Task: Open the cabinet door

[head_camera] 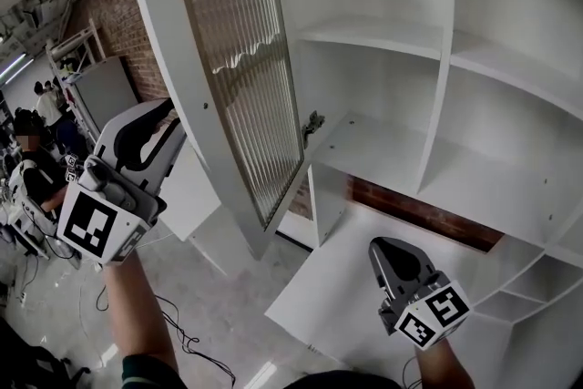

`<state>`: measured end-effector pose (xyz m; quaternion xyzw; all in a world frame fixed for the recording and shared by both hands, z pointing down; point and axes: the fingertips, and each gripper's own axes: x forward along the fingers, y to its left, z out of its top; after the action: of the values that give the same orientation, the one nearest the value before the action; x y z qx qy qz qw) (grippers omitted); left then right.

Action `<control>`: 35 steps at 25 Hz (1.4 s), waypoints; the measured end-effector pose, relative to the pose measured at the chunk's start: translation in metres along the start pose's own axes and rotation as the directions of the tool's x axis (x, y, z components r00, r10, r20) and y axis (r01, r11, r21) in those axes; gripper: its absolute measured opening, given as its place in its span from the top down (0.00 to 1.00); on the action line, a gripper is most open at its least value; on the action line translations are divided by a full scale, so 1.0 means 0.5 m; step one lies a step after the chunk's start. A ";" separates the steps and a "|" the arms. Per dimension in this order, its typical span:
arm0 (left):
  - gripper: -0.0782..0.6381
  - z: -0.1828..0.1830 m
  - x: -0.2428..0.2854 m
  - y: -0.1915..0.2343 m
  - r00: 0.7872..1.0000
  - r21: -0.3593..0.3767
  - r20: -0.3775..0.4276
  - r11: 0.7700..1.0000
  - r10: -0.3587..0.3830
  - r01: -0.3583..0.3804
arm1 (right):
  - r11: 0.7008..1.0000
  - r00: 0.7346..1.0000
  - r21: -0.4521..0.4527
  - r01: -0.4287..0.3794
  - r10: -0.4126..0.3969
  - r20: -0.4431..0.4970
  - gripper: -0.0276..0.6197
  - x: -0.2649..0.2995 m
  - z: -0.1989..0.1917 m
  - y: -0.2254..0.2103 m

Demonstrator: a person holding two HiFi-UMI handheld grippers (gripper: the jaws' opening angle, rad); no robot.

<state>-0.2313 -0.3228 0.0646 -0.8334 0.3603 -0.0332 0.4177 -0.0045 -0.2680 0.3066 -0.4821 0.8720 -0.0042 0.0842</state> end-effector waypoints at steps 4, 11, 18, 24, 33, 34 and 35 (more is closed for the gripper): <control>0.77 -0.036 -0.001 0.021 0.999 -0.043 0.004 0.998 0.049 -0.048 | 1.000 1.000 0.004 -0.006 0.006 -0.004 0.95 0.008 -0.009 -0.008; 0.81 -0.097 0.000 0.054 0.988 -0.075 -0.057 0.986 0.144 -0.148 | 1.000 1.000 0.015 -0.020 0.020 -0.007 0.95 0.015 -0.021 -0.022; 0.87 -0.128 -0.019 0.101 0.970 -0.156 -0.084 0.958 0.229 -0.240 | 1.000 1.000 0.016 -0.021 0.021 -0.003 0.95 0.006 -0.016 -0.013; 0.87 -0.130 -0.029 0.094 0.938 -0.166 -0.116 0.925 0.326 -0.342 | 0.999 1.000 0.024 -0.030 0.030 -0.006 0.95 0.004 -0.023 -0.033; 0.87 -0.078 -0.114 0.064 0.907 -0.264 -0.121 0.868 0.402 -0.420 | 0.998 0.998 0.003 -0.058 0.058 -0.029 0.95 0.004 -0.027 -0.024; 0.87 -0.068 -0.116 0.050 0.911 -0.270 -0.117 0.870 0.395 -0.412 | 0.998 0.998 0.003 -0.062 0.062 -0.031 0.95 0.003 -0.031 -0.025; 0.87 -0.061 -0.118 0.035 0.916 -0.282 -0.114 0.871 0.385 -0.401 | 0.998 0.997 0.001 -0.066 0.066 -0.034 0.95 0.003 -0.033 -0.025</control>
<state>-0.2959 -0.3132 0.0861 -0.7950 0.5342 0.0849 0.2747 0.0028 -0.2773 0.3240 -0.4527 0.8889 -0.0095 0.0695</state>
